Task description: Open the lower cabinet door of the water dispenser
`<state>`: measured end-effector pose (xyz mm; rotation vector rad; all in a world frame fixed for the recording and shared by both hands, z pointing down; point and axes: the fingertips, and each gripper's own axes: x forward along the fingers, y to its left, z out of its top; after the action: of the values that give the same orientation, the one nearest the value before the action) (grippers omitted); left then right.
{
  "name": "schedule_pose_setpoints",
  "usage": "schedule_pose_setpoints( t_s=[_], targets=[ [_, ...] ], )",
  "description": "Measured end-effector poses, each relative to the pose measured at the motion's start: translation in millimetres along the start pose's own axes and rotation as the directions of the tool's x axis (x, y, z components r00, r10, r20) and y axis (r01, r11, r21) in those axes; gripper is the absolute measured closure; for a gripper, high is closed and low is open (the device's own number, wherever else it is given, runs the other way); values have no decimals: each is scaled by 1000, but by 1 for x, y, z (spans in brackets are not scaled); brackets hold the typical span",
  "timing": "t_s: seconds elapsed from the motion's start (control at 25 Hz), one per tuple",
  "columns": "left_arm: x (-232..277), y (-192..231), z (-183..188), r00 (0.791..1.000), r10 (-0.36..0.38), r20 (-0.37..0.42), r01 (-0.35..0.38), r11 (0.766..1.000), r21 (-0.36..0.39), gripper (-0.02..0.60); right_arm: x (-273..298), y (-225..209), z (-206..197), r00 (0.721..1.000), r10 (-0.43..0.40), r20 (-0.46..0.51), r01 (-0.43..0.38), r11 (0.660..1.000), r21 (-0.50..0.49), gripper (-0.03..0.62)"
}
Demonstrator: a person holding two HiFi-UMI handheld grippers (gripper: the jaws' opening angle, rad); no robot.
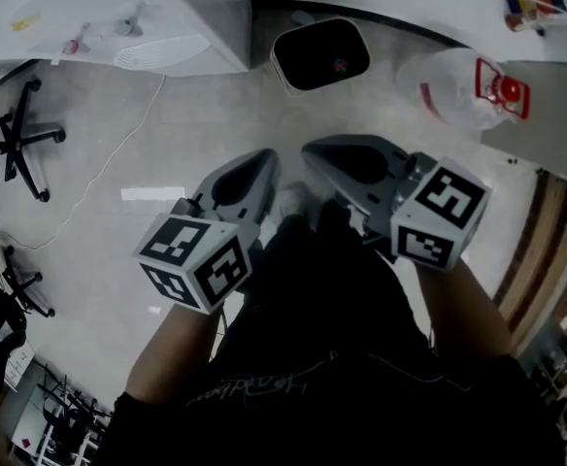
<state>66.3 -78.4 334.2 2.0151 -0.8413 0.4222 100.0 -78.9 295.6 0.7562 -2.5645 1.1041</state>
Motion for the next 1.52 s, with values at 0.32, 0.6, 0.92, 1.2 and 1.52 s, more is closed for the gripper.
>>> schedule_pose_setpoints(
  t_s=[0.32,0.6,0.92,1.2,1.52],
  targets=[
    [48,52,-14,993,119,12,-119,993,-12,580,40,-62,-34,997,43,-68,-50,994,-96,582],
    [81,94,-22,976,218,26,-216,975,-49,580,74,-107,-52,990,54,-133,-77,981,-176,582],
    [105,144,-24,943,330,45,-322,938,-125,578,99,-152,-46,990,41,-134,-65,982,-178,582],
    [123,177,-5,896,435,87,-420,894,-154,576,103,-172,-50,985,61,-164,-85,986,-147,582],
    [143,215,3,860,505,67,-485,852,-200,547,108,-194,-47,979,79,-187,-104,986,-131,582]
  ],
)
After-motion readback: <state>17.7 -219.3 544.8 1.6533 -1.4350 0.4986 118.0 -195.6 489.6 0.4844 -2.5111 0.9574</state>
